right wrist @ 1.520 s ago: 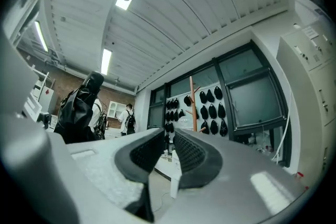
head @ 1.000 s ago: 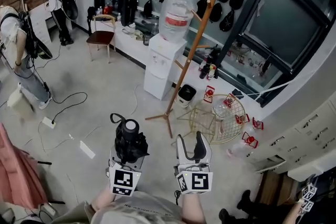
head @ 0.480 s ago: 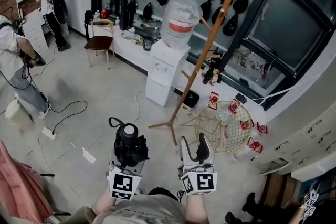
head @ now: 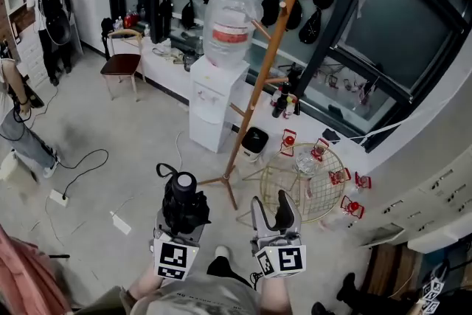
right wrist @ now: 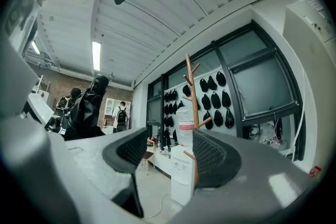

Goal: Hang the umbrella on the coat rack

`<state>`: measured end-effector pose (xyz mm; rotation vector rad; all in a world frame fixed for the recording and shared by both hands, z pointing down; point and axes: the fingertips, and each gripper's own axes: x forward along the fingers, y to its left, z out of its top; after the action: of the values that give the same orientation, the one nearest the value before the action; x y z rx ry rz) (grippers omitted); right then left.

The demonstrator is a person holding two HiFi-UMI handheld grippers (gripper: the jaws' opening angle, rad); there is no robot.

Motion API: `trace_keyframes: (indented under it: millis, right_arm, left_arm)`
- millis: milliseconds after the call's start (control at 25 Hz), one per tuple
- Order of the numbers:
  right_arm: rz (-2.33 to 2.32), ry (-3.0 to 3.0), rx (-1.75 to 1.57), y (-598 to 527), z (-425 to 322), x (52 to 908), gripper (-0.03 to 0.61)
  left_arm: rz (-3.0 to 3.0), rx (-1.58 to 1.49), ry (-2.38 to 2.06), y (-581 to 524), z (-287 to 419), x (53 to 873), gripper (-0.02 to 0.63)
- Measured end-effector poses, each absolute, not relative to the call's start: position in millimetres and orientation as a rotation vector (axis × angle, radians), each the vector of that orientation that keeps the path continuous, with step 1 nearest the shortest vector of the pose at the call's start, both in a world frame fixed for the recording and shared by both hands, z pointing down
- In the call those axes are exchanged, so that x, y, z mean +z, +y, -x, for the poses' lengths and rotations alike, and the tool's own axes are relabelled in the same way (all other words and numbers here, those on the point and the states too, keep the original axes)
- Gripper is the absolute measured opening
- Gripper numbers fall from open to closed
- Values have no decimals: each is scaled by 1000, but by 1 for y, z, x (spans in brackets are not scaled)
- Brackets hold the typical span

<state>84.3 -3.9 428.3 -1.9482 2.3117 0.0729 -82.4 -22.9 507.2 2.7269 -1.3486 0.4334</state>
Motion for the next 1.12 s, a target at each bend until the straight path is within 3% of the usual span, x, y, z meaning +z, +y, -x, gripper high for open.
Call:
trace_keyframes:
  millis: [520,1120]
  right_arm:
    - [1733,2452,105,-79,-193,400,259]
    - [1006,2775,-181,-110,-109,400,261]
  left_arm:
    - [-2727,444,-1381,-89,-60,502,264]
    - [-2682,561,-1312,-131,-84,530,264]
